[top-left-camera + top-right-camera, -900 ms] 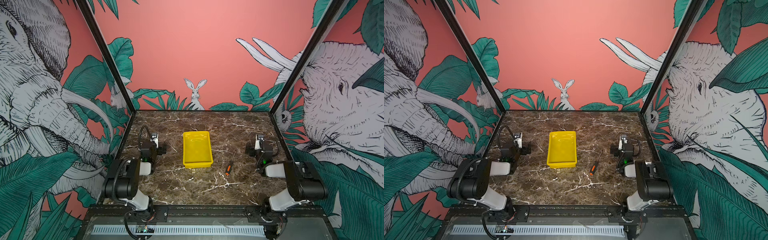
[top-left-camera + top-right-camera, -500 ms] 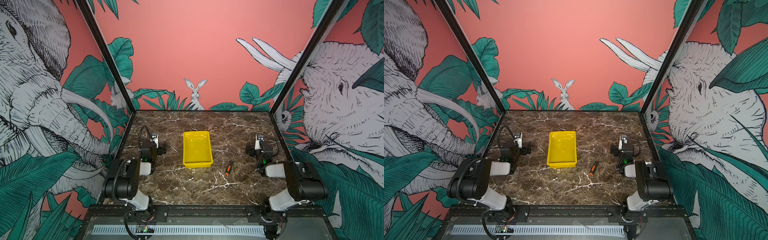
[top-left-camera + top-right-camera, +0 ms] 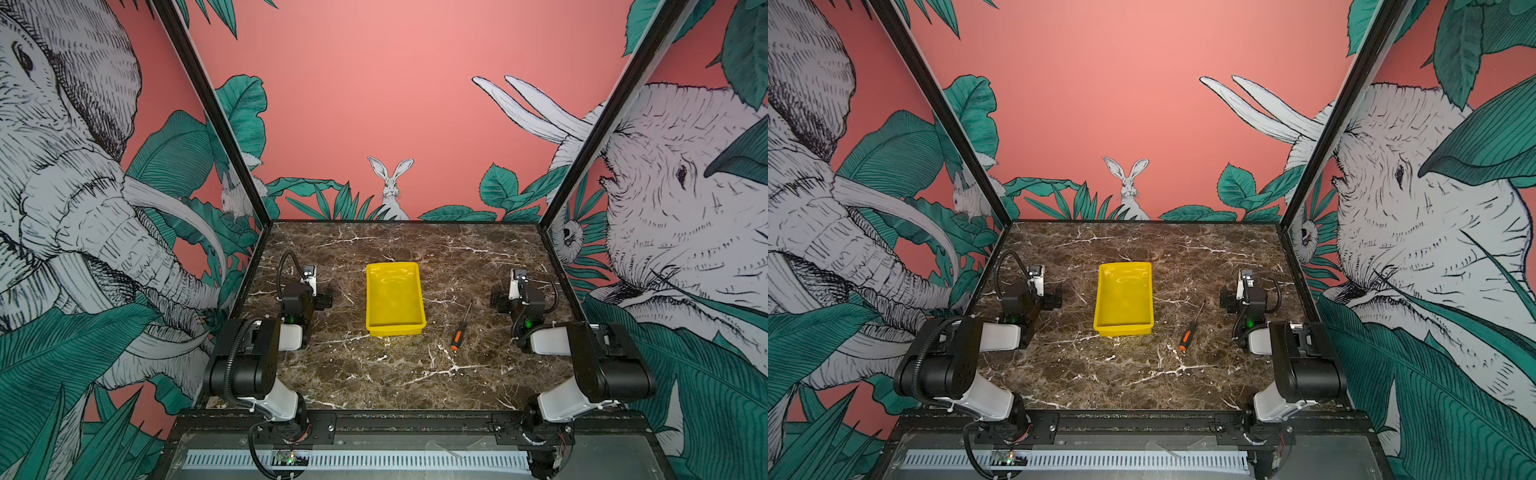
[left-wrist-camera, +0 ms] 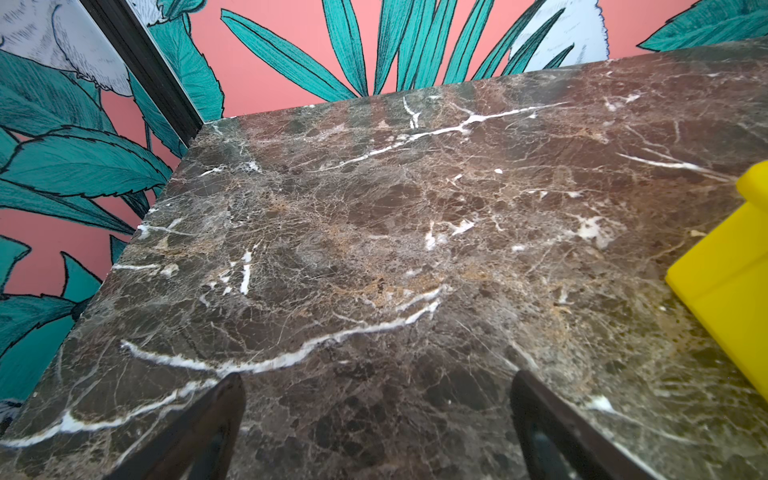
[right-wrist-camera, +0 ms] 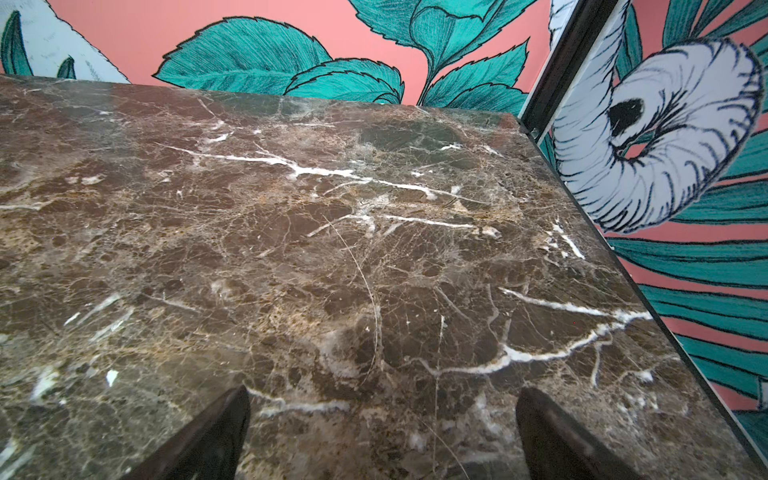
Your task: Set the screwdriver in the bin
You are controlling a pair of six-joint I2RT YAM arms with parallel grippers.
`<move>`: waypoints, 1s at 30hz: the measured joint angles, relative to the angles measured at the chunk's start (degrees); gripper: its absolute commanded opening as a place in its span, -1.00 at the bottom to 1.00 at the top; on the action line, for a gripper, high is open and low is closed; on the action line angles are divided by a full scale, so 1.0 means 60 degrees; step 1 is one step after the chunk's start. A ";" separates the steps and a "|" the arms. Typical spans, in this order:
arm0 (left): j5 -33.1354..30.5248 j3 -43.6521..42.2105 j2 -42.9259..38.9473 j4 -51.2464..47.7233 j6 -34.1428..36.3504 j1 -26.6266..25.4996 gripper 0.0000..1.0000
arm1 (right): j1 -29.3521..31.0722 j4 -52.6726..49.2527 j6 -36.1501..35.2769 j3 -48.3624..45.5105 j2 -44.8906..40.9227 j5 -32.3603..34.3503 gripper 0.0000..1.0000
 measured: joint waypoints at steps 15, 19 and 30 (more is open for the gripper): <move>-0.0164 0.0091 -0.0018 -0.0270 -0.0029 0.0000 0.99 | 0.0000 -0.0586 0.0000 0.0142 -0.0204 -0.0051 0.99; -0.0324 0.0787 -0.0452 -0.1843 -0.0135 -0.0004 0.99 | 0.0000 -0.2812 0.0153 0.1195 -0.0962 -0.0168 0.98; -0.0277 0.4878 -0.3337 -0.7752 -0.2506 -0.0047 0.99 | 0.0554 -0.8837 0.2954 0.4397 -0.3519 -0.0222 0.98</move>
